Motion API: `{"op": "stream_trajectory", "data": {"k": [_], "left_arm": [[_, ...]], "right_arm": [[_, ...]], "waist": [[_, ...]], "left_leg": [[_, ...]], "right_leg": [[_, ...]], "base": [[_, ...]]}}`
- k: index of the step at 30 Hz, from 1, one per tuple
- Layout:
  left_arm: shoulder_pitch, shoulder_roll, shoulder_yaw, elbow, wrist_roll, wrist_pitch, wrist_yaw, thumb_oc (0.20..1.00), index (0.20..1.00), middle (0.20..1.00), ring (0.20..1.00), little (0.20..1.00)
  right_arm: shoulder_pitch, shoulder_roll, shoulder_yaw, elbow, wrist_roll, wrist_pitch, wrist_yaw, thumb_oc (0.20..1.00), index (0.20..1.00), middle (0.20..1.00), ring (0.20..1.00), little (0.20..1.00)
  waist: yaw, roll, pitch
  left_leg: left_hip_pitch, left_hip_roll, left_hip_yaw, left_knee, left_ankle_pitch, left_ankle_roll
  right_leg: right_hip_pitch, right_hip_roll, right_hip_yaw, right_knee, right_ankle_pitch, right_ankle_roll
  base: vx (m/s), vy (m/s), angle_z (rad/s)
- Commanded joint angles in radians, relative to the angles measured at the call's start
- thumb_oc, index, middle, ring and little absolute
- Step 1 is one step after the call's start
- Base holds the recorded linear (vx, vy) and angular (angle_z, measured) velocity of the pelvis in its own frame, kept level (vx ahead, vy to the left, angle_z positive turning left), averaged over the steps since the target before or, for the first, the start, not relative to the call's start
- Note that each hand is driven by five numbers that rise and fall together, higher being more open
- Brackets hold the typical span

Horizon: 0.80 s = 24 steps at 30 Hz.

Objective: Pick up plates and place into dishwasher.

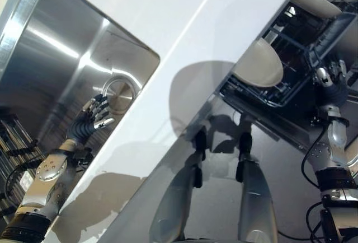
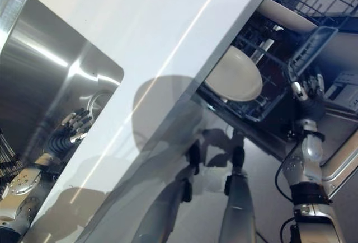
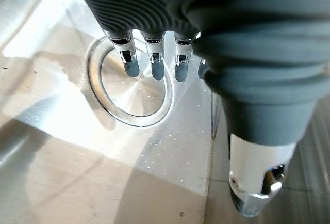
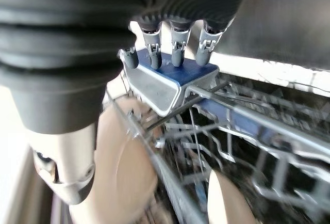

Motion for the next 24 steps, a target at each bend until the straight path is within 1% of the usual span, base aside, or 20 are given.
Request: {"op": "stream_trajectory", "data": {"k": [1,3,7,9,12,17,19,20,24], "left_arm": [[-0.043,-0.210,-0.120,-0.087,-0.007,-0.008,-0.018,1.000,1.000,1.000,1.000,1.000],[-0.041,-0.205,-0.119,-0.100,-0.007,0.004,-0.024,1.000,1.000,1.000,1.000,1.000],[-0.035,-0.189,-0.111,-0.104,-0.012,0.013,-0.046,1.000,1.000,1.000,1.000,1.000],[-0.032,-0.178,-0.102,-0.107,-0.014,0.019,-0.058,1.000,1.000,1.000,1.000,1.000],[-0.026,-0.157,-0.082,-0.110,-0.016,0.028,-0.083,1.000,1.000,1.000,1.000,1.000],[-0.021,-0.144,-0.044,-0.118,0.000,0.049,-0.104,1.000,1.000,1.000,1.000,1.000],[-0.021,-0.145,-0.030,-0.116,0.007,0.055,-0.111,1.000,1.000,1.000,1.000,1.000],[-0.022,-0.147,-0.013,-0.115,0.013,0.069,-0.115,1.000,1.000,1.000,1.000,1.000],[-0.001,-0.173,0.029,-0.114,0.042,0.120,-0.126,1.000,1.000,1.000,1.000,1.000]], "right_arm": [[-0.255,0.034,0.239,-0.214,-0.164,0.047,0.193,1.000,1.000,1.000,1.000,1.000],[-0.304,0.045,0.272,-0.219,-0.172,0.076,0.193,1.000,1.000,1.000,1.000,1.000],[-0.359,0.063,0.323,-0.229,-0.178,0.108,0.204,1.000,1.000,1.000,1.000,1.000],[-0.376,0.074,0.344,-0.232,-0.186,0.115,0.210,1.000,1.000,1.000,1.000,1.000],[-0.375,0.088,0.362,-0.232,-0.215,0.116,0.179,1.000,1.000,1.000,1.000,1.000],[-0.319,0.085,0.354,-0.213,-0.265,0.085,0.107,1.000,1.000,1.000,1.000,1.000],[-0.290,0.082,0.338,-0.211,-0.278,0.084,0.082,1.000,1.000,1.000,1.000,1.000],[-0.250,0.083,0.320,-0.216,-0.313,0.086,0.054,1.000,1.000,1.000,1.000,1.000],[-0.090,0.084,0.249,-0.245,-0.423,0.106,-0.025,1.000,1.000,1.000,1.000,1.000]], "waist": [[0.072,-0.054,0.054],[0.091,-0.053,0.054],[0.118,-0.055,0.054],[0.130,-0.060,0.054],[0.143,-0.079,0.054],[0.146,-0.114,0.054],[0.142,-0.124,0.054],[0.137,-0.134,0.054],[0.114,-0.167,-0.017]], "left_leg": [[-0.087,0.024,-0.049,0.160,-0.087,-0.010],[-0.082,0.022,-0.056,0.158,-0.085,-0.009],[-0.068,0.020,-0.065,0.154,-0.082,-0.009],[-0.059,0.021,-0.069,0.153,-0.083,-0.009],[-0.031,0.025,-0.070,0.142,-0.086,-0.009],[0.052,0.030,-0.061,0.121,-0.102,-0.006],[0.086,0.031,-0.055,0.119,-0.112,-0.004],[0.123,0.031,-0.048,0.121,-0.123,-0.002],[0.199,0.032,-0.032,0.122,-0.159,0.005]], "right_leg": [[0.053,-0.026,-0.038,-0.204,0.099,0.047],[0.064,-0.029,-0.052,-0.204,0.096,0.046],[0.087,-0.034,-0.075,-0.204,0.093,0.046],[0.100,-0.036,-0.086,-0.205,0.091,0.047],[0.140,-0.035,-0.104,-0.218,0.092,0.047],[0.232,-0.027,-0.118,-0.251,0.093,0.051],[0.267,-0.025,-0.119,-0.258,0.090,0.053],[0.306,-0.022,-0.114,-0.261,0.085,0.054],[0.384,-0.013,-0.093,-0.284,0.078,0.059]], "base": [[0.00,0.000,0.00],[0.00,-0.001,0.03],[0.00,-0.004,0.16],[-0.01,-0.019,0.13],[-0.03,-0.056,0.07],[-0.04,-0.051,0.11],[-0.04,-0.025,0.12],[-0.02,-0.020,0.10],[0.03,-0.004,0.09]]}}
